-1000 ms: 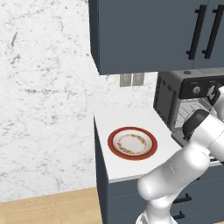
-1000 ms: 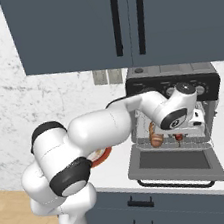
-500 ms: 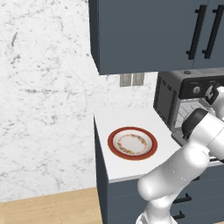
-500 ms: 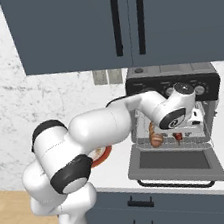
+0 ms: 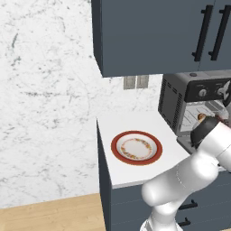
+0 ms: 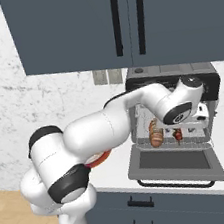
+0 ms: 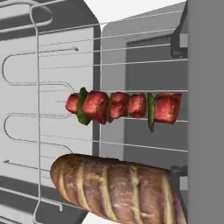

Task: Pick up the kebab skewer and baguette bread, and place them inside the toaster oven. Close the toaster oven door and start by setting the timer.

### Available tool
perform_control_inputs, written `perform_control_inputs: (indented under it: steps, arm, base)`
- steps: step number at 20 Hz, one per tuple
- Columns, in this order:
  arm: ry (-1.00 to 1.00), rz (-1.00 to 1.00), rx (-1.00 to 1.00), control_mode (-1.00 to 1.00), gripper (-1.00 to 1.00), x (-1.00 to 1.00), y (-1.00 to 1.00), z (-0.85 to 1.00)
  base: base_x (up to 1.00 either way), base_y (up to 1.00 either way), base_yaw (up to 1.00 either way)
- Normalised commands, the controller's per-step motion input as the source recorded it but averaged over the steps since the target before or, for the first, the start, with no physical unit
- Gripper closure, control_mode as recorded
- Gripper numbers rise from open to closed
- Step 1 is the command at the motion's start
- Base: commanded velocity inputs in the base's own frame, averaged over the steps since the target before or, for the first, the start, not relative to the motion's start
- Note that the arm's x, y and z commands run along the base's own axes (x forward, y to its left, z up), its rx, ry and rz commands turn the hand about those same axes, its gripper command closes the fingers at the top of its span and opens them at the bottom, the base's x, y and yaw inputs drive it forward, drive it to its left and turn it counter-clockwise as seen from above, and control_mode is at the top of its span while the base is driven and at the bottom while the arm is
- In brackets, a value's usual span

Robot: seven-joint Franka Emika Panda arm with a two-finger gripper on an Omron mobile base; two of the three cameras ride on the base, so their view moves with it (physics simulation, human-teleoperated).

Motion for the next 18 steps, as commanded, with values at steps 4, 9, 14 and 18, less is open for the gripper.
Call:
perform_control_inputs:
  steps: [4,9,14,18]
  arm:
    - [-0.08,-0.11,0.00,-1.00,-1.00,-1.00,0.00,0.09]
    - [0.00,-0.15,0.00,-1.00,-1.00,-1.00,0.00,0.00]
    - [0.02,-0.15,0.00,-1.00,-1.00,-0.95,0.00,0.00]
    - [0.03,-0.14,0.00,-1.00,-1.00,-0.23,0.00,-0.09]
  base:
    - [0.00,0.00,0.00]
    - [0.00,0.00,0.00]
    - [0.00,0.00,0.00]
    - [0.00,0.00,0.00]
